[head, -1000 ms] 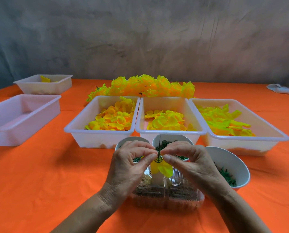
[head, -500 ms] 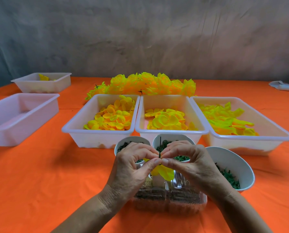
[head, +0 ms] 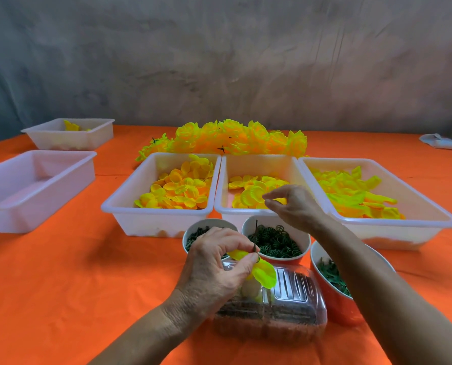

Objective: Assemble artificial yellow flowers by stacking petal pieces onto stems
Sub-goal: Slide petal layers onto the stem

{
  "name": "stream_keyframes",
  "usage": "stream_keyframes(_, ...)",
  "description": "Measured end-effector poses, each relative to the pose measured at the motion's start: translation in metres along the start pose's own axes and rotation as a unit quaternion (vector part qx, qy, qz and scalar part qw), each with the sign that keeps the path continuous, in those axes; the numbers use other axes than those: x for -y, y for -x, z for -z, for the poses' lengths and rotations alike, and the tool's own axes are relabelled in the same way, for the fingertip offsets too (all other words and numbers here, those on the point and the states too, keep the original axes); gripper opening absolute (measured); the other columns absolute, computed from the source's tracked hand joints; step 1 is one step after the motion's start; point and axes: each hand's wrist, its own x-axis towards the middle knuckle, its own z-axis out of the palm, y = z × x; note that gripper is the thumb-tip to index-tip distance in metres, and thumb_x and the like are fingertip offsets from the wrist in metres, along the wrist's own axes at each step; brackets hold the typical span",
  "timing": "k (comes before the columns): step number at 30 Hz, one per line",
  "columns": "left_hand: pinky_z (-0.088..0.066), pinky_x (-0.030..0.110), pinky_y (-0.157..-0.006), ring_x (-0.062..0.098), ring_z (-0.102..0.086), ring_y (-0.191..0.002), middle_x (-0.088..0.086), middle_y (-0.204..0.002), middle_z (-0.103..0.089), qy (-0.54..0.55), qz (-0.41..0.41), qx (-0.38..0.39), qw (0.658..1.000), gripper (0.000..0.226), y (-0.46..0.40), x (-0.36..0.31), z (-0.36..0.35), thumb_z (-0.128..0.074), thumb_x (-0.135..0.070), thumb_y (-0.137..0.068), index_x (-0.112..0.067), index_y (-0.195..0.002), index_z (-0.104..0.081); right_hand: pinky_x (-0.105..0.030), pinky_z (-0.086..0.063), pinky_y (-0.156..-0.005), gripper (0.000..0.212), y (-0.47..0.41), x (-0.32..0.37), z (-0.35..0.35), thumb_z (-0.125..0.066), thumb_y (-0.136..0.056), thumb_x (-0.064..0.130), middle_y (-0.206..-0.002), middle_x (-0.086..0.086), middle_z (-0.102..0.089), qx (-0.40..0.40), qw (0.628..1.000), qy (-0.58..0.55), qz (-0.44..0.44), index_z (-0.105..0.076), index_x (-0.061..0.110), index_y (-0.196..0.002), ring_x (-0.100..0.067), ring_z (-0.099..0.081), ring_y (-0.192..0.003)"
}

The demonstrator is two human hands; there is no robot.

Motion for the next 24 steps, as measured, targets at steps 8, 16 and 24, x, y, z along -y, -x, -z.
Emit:
stream_keyframes(8,-0.054,0.049,-0.074,0.008,-0.060,-0.089,-0.016,-0.095,-0.064,-0.013,0.004,0.014,1.000,0.028,-0.001,0.000,0.002,-0.060,-0.045,-0.072,-0.030,-0.095,-0.063,-0.047,-0.029,-0.102,0.044,-0.043,0.008,-0.029,-0.033,-0.100,0.046,-0.121,-0.017,-0.051,0.186,0.968,0.155,-0.071,-0.058,0.021,-0.075,-0.035,-0.029,-0.129)
stream_keyframes(16,-0.054,0.048,-0.075,0.010,-0.060,-0.090,-0.017,-0.095,-0.064,-0.014,0.013,0.015,1.000,0.029,0.000,-0.002,0.003,-0.060,-0.045,-0.072,-0.029,-0.095,-0.064,-0.038,-0.041,-0.067,0.027,-0.045,-0.002,-0.027,-0.057,-0.092,0.019,-0.080,-0.023,-0.064,-0.037,0.991,-0.076,-0.105,-0.070,0.003,-0.075,-0.031,-0.060,-0.079)
stream_keyframes(24,-0.054,0.048,-0.072,0.009,-0.062,-0.087,-0.016,-0.090,-0.065,-0.011,0.015,0.000,1.000,0.016,0.001,-0.002,0.001,-0.068,-0.034,-0.073,-0.019,-0.077,-0.073,-0.013,-0.045,-0.061,0.027,-0.038,-0.015,-0.007,-0.076,-0.069,-0.002,-0.079,-0.006,-0.063,-0.264,0.896,-0.337,-0.117,-0.073,0.003,-0.095,-0.010,-0.055,-0.065)
